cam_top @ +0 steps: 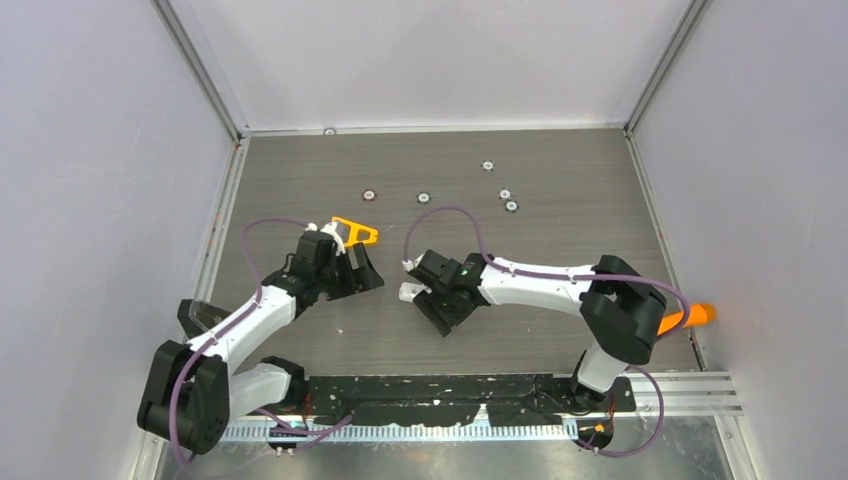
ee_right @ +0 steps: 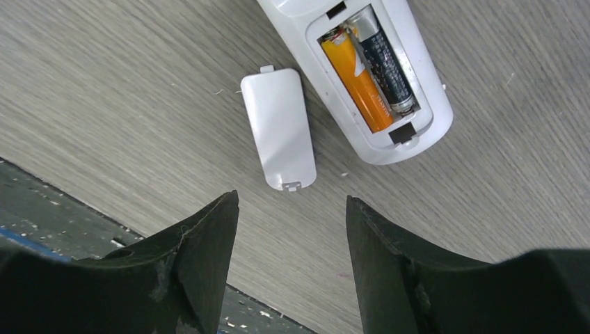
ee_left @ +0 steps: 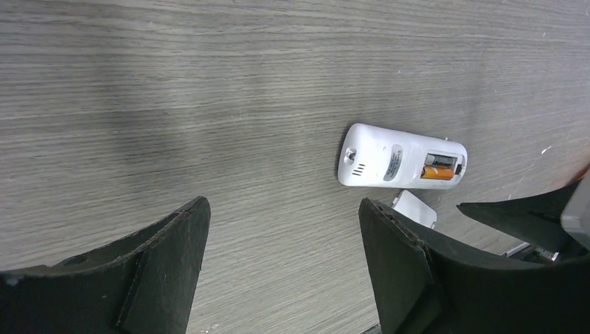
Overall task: Load the batteries into the remote control
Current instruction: Pick up the battery cover at the center of the board, then load the battery cover into the remote control.
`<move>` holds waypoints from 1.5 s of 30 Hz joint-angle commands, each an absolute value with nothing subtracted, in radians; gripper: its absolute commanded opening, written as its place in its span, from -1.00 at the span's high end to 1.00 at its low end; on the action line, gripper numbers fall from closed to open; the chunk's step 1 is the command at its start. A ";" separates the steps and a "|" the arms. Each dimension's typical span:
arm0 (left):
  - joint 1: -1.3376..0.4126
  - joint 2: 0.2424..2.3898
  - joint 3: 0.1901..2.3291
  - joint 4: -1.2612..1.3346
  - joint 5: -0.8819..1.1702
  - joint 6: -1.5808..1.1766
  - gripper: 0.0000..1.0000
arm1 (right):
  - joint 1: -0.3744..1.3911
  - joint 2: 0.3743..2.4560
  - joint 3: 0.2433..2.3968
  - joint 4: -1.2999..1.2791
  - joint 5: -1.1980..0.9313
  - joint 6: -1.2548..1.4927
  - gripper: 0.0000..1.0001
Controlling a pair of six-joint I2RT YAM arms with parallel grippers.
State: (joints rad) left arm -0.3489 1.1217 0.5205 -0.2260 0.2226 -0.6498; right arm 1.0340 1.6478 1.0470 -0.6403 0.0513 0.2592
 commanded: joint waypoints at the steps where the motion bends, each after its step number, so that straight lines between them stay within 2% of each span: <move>1: -0.336 1.098 0.554 -0.243 0.191 -0.644 -0.60 | 1.035 1.680 1.107 -0.657 0.066 0.194 -0.26; 9: -0.326 1.090 0.546 -0.237 0.204 -0.643 -0.60 | 1.035 1.746 1.125 -0.646 0.023 0.148 -0.06; 13: -0.322 1.088 0.543 -0.236 0.207 -0.641 -0.61 | 1.035 1.768 1.128 -0.646 0.015 0.151 0.21; 18: -0.320 1.086 0.539 -0.232 0.213 -0.638 -0.61 | 1.035 1.781 1.126 -0.652 -0.016 0.161 0.39; 23: -0.316 1.081 0.539 -0.232 0.219 -0.636 -0.61 | 1.035 1.761 1.130 -0.664 -0.003 0.132 0.66; 32: -0.314 1.115 0.556 -0.212 0.285 -0.633 -0.61 | 1.035 1.611 1.160 -0.739 0.104 -0.131 0.82; 38: -0.287 1.139 0.589 -0.243 0.309 -0.654 -0.60 | 1.034 1.643 1.223 -0.817 0.128 -0.297 0.84; 45: -0.203 1.155 0.617 -0.259 0.341 -0.681 -0.60 | 1.034 1.754 1.366 -0.922 0.158 -0.347 0.83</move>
State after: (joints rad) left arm -0.2363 1.1477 0.5739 -0.2531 0.3042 -0.6579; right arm 1.0321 1.6985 1.2778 -0.8433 0.1211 -0.2768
